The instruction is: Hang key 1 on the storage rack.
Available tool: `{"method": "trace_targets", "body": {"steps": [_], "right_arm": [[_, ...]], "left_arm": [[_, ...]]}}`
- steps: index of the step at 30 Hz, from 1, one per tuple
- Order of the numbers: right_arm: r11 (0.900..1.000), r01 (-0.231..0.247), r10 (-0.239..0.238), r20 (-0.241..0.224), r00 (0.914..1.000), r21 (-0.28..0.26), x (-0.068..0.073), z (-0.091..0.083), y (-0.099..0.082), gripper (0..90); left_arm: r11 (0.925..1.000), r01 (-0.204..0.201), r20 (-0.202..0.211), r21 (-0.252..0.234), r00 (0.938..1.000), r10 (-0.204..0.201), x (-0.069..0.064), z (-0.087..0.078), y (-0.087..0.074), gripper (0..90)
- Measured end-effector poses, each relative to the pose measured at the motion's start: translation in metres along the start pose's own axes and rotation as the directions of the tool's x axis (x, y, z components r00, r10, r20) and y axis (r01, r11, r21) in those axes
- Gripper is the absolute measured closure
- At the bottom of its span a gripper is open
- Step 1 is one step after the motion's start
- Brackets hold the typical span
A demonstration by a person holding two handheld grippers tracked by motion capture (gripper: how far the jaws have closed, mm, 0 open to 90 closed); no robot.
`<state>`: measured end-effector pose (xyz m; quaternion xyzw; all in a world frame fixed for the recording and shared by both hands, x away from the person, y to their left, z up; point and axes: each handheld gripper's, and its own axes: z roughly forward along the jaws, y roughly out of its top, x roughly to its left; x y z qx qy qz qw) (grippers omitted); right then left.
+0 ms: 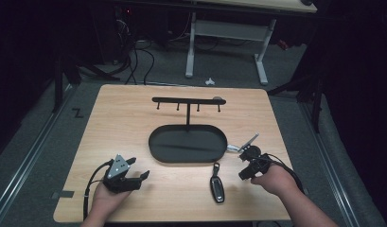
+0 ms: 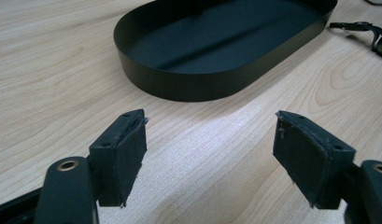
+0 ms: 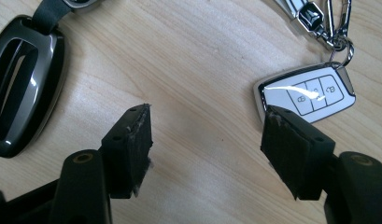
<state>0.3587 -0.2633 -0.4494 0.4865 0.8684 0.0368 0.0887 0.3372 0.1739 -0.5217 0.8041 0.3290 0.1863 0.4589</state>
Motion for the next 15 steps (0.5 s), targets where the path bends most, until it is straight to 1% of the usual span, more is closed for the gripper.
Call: {"method": "trace_targets", "body": {"steps": [1, 5, 10, 12, 14, 15], "right_arm": [[1.0000, 0.000, 0.000, 0.000, 1.0000, 0.000, 0.0000, 0.0000, 0.0000, 33.3], [0.9993, 0.014, -0.014, 0.007, 0.9999, 0.033, 0.0004, 0.0001, 0.0033, 32.6], [0.9952, 0.026, -0.026, 0.006, 0.9996, 0.094, 0.0025, 0.0035, 0.0062, 35.7], [0.9931, 0.024, -0.023, -0.009, 0.9997, 0.115, 0.0048, 0.0041, 0.0075, 36.6], [0.9929, 0.026, -0.024, -0.017, 0.9996, 0.116, 0.0056, 0.0038, 0.0087, 36.9], [0.9933, 0.018, -0.016, -0.018, 0.9997, 0.114, 0.0057, 0.0033, 0.0093, 36.8]], "left_arm": [[1.0000, -0.003, 0.000, 0.002, 1.0000, 0.003, -0.0001, 0.0001, -0.0001, 26.3], [0.9999, -0.006, 0.007, 0.008, 1.0000, 0.006, -0.0011, -0.0003, -0.0004, 26.3], [0.9997, -0.019, 0.015, 0.017, 0.9997, 0.018, -0.0026, 0.0008, -0.0009, 26.5], [0.9995, -0.024, 0.015, 0.020, 0.9996, 0.023, -0.0036, 0.0015, -0.0011, 26.6], [0.9995, -0.024, 0.017, 0.022, 0.9996, 0.024, -0.0038, 0.0018, -0.0011, 26.5], [0.9995, -0.024, 0.016, 0.022, 0.9996, 0.024, -0.0037, 0.0018, -0.0012, 26.6]]}}
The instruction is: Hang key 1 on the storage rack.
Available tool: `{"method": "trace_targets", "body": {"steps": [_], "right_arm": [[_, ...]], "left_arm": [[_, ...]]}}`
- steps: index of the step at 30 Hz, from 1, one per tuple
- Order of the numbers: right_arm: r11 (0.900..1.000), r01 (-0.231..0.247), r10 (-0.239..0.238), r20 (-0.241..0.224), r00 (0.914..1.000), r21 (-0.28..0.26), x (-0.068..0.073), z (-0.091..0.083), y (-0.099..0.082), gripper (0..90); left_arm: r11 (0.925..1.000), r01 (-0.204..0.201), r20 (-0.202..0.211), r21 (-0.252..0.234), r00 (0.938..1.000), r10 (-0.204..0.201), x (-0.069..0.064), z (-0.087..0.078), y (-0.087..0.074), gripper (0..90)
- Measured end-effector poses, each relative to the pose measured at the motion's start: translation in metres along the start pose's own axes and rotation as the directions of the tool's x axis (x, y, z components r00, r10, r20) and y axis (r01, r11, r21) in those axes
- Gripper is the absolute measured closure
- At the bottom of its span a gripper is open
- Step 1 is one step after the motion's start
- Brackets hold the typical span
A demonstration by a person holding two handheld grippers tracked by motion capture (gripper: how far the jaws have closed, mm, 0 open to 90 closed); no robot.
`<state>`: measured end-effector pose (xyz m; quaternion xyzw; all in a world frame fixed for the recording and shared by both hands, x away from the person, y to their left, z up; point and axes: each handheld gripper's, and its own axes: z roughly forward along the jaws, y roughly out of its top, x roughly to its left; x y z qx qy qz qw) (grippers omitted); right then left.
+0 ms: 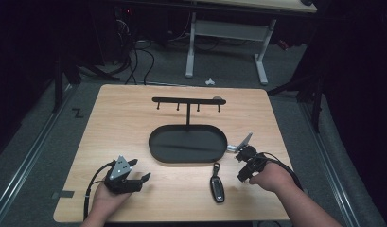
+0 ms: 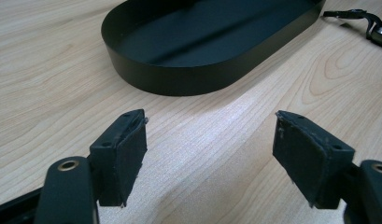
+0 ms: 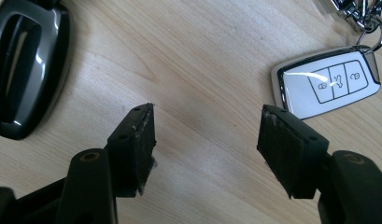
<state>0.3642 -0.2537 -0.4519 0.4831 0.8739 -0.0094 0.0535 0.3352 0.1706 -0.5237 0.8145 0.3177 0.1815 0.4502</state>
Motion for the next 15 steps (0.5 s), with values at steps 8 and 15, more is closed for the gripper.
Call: {"method": "trace_targets", "body": {"steps": [8, 15], "right_arm": [[0.9985, -0.037, 0.036, -0.017, 0.9992, -0.040, 0.005, 0.000, 0.002, 29.0], [0.9941, -0.041, 0.031, -0.098, 0.9947, -0.100, 0.019, 0.000, 0.010, 24.7]], "left_arm": [[1.0000, -0.001, 0.004, 0.006, 1.0000, 0.001, -0.001, 0.000, 0.000, 26.5], [0.9999, -0.006, 0.006, 0.014, 1.0000, 0.006, -0.001, 0.002, 0.000, 26.5]]}}
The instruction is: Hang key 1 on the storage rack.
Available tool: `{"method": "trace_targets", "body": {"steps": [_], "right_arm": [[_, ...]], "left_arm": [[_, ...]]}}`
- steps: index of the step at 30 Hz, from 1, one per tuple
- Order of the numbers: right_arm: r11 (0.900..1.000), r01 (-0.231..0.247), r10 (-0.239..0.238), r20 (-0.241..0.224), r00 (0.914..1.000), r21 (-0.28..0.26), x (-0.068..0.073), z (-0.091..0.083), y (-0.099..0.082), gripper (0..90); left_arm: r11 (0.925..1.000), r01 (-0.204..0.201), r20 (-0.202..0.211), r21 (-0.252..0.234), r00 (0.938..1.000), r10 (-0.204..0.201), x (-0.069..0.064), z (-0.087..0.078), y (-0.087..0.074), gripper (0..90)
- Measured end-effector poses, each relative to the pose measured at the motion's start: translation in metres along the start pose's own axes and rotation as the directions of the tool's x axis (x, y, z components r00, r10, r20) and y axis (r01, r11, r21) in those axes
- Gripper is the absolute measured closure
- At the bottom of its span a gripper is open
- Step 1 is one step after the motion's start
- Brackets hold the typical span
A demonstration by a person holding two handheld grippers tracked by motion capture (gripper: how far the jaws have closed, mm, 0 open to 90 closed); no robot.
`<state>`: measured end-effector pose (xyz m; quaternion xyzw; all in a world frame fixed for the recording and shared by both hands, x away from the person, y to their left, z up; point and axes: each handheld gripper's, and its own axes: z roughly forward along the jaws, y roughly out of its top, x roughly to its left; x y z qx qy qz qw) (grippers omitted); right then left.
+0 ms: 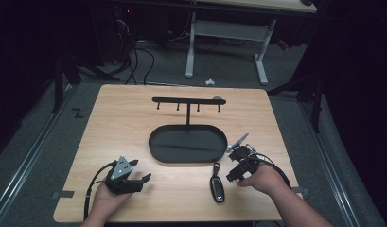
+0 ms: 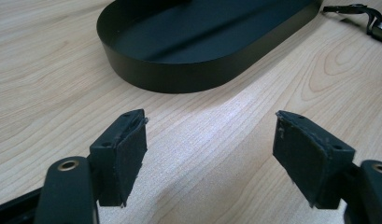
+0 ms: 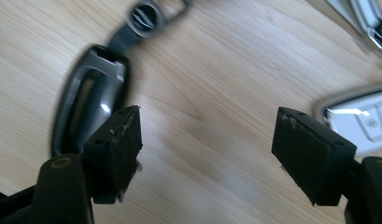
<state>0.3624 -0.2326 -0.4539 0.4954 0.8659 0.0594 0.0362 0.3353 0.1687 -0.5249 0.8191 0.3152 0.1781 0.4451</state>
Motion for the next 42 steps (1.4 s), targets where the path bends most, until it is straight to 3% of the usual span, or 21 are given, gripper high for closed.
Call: {"method": "trace_targets", "body": {"steps": [6, 8, 10, 16, 24, 27, 33, 35, 37, 38, 42], "right_arm": [[0.9997, 0.004, -0.004, -0.005, 1.0000, -0.024, 0.014, 0.004, 0.010, 28.2], [0.9996, -0.002, 0.001, -0.026, 0.9997, -0.030, 0.017, 0.006, 0.014, 29.6], [0.9989, -0.041, 0.040, -0.043, 0.9983, -0.024, 0.023, 0.010, 0.020, 32.4], [0.9949, -0.101, 0.100, -0.096, 0.9904, -0.009, 0.032, 0.022, 0.032, 35.8], [0.9929, -0.118, 0.119, -0.122, 0.9854, 0.016, 0.037, 0.034, 0.038, 40.3], [0.9955, -0.089, 0.092, -0.108, 0.9898, 0.033, 0.042, 0.037, 0.038, 47.1], [0.9996, 0.013, -0.011, -0.088, 0.9961, 0.025, 0.050, 0.039, 0.037, 61.8], [0.9985, 0.052, -0.051, -0.078, 0.9957, 0.017, 0.051, 0.037, 0.036, 71.6], [0.9982, 0.057, -0.056, -0.077, 0.9955, 0.017, 0.052, 0.037, 0.036, 72.5], [0.9960, 0.087, -0.086, -0.070, 0.9938, 0.016, 0.053, 0.037, 0.035, 73.2], [0.9970, 0.074, -0.072, -0.062, 0.9955, 0.023, 0.055, 0.038, 0.035, 71.8]], "left_arm": [[1.0000, -0.002, 0.000, -0.001, 1.0000, 0.002, 0.000, 0.000, 0.000, 26.4], [1.0000, -0.005, 0.000, 0.002, 1.0000, 0.005, 0.000, 0.000, 0.000, 26.4], [1.0000, -0.006, 0.000, 0.002, 1.0000, 0.006, 0.000, 0.000, 0.000, 26.4], [1.0000, -0.008, 0.001, 0.004, 1.0000, 0.008, -0.001, 0.001, 0.000, 26.4], [0.9999, -0.013, 0.004, 0.010, 0.9999, 0.013, -0.001, 0.001, 0.000, 26.5], [0.9998, -0.016, 0.004, 0.012, 0.9999, 0.015, -0.001, 0.001, 0.000, 26.5], [0.9997, -0.021, 0.006, 0.015, 0.9998, 0.020, -0.001, 0.002, 0.000, 26.4], [0.9996, -0.022, 0.007, 0.016, 0.9997, 0.021, -0.002, 0.002, 0.000, 26.5], [0.9995, -0.024, 0.008, 0.019, 0.9997, 0.024, -0.002, 0.002, 0.000, 26.4], [0.9995, -0.024, 0.011, 0.022, 0.9997, 0.024, -0.002, 0.002, 0.000, 26.5], [0.9994, -0.025, 0.011, 0.023, 0.9996, 0.025, -0.003, 0.003, 0.000, 26.5]]}}
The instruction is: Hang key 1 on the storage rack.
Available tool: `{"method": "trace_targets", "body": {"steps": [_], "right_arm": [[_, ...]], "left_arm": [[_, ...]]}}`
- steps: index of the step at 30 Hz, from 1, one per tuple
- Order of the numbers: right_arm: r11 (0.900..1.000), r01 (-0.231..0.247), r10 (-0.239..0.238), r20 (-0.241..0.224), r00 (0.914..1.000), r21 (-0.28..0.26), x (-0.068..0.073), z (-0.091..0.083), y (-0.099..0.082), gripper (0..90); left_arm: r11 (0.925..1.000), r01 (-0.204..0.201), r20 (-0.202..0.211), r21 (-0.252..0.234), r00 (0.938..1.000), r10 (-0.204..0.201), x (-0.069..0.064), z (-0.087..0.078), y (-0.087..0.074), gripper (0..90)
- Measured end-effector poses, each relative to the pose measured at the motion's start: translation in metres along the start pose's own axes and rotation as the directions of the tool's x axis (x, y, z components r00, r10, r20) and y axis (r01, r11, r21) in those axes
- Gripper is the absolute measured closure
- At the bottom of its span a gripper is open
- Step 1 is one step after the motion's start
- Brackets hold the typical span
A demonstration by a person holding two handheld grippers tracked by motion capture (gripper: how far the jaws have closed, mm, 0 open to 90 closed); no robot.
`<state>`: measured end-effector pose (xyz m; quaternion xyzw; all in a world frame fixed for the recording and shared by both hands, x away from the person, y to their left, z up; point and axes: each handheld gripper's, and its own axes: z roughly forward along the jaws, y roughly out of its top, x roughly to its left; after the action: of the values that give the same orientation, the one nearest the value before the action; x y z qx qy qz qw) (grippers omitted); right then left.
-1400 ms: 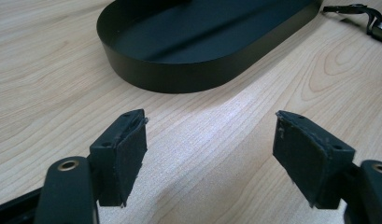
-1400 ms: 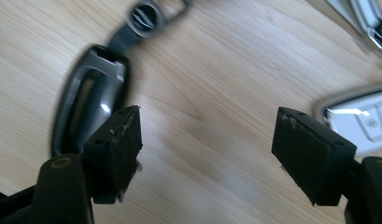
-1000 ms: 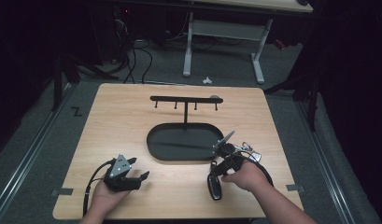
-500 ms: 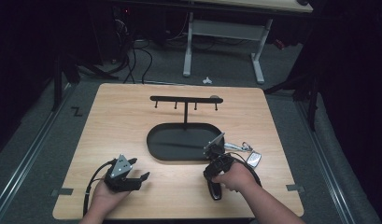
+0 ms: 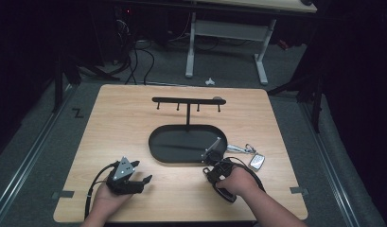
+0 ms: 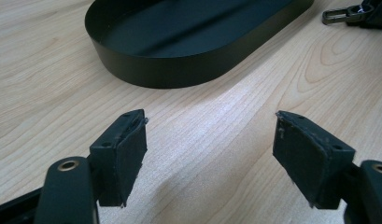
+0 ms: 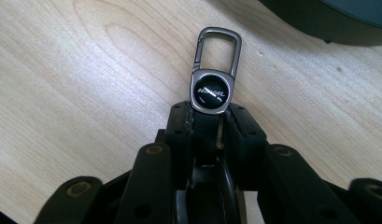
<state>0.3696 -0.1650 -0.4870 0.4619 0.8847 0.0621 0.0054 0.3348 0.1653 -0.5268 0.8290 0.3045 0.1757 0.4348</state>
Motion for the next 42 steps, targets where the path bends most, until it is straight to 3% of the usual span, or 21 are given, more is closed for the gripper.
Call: {"method": "trace_targets", "body": {"steps": [4, 7, 11, 14, 22, 28, 29, 30, 32, 34, 42], "right_arm": [[0.9995, 0.027, -0.027, 0.015, 0.9995, 0.015, 0.002, 0.002, 0.002, 72.6], [0.9994, 0.004, -0.005, 0.023, 0.9997, 0.036, 0.004, 0.001, 0.004, 71.9], [0.9978, 0.038, -0.041, 0.066, 0.9969, 0.055, 0.010, 0.003, 0.008, 72.3], [0.9967, 0.043, -0.048, 0.073, 0.9961, 0.068, 0.011, 0.003, 0.010, 73.3], [0.9962, 0.063, -0.066, 0.048, 0.9967, 0.060, 0.009, 0.003, 0.009, 73.8], [0.9936, 0.096, -0.099, 0.040, 0.9943, 0.060, 0.008, 0.003, 0.009, 74.2], [0.9934, 0.097, -0.100, 0.040, 0.9942, 0.061, 0.008, 0.003, 0.009, 74.3], [0.9955, 0.066, -0.069, 0.038, 0.9969, 0.069, 0.009, 0.002, 0.008, 74.5], [0.9927, 0.107, -0.110, 0.036, 0.9933, 0.055, 0.007, 0.003, 0.008, 75.0], [0.9937, 0.098, -0.100, 0.017, 0.9949, 0.054, 0.006, 0.002, 0.006, 79.8], [0.9968, 0.074, -0.074, 0.010, 0.9972, 0.031, 0.003, -0.012, 0.002, 80.2]], "left_arm": [[1.0000, -0.005, 0.001, 0.002, 1.0000, 0.005, -0.001, 0.000, 0.000, 26.5], [1.0000, -0.007, 0.002, 0.002, 1.0000, 0.007, 0.000, 0.000, 0.000, 26.5], [1.0000, -0.007, 0.002, 0.003, 1.0000, 0.007, 0.000, 0.000, 0.000, 26.5], [1.0000, -0.008, 0.002, 0.002, 1.0000, 0.008, 0.000, 0.000, 0.000, 26.5], [0.9999, -0.007, 0.006, 0.008, 1.0000, 0.007, -0.001, 0.000, 0.000, 26.6], [0.9995, -0.017, 0.033, -0.027, 0.9993, 0.018, -0.003, -0.002, 0.001, 26.0], [0.9994, -0.023, 0.030, -0.025, 0.9993, 0.023, -0.003, -0.001, 0.001, 26.0], [0.9995, -0.024, 0.028, -0.023, 0.9993, 0.025, -0.003, -0.001, 0.001, 26.0], [0.9995, -0.025, 0.025, -0.018, 0.9994, 0.025, -0.003, -0.001, 0.000, 25.9], [0.9995, -0.028, 0.024, -0.017, 0.9993, 0.028, -0.003, -0.001, 0.001, 25.9], [0.9996, -0.024, 0.017, -0.012, 0.9996, 0.024, -0.003, -0.001, 0.000, 25.9]]}}
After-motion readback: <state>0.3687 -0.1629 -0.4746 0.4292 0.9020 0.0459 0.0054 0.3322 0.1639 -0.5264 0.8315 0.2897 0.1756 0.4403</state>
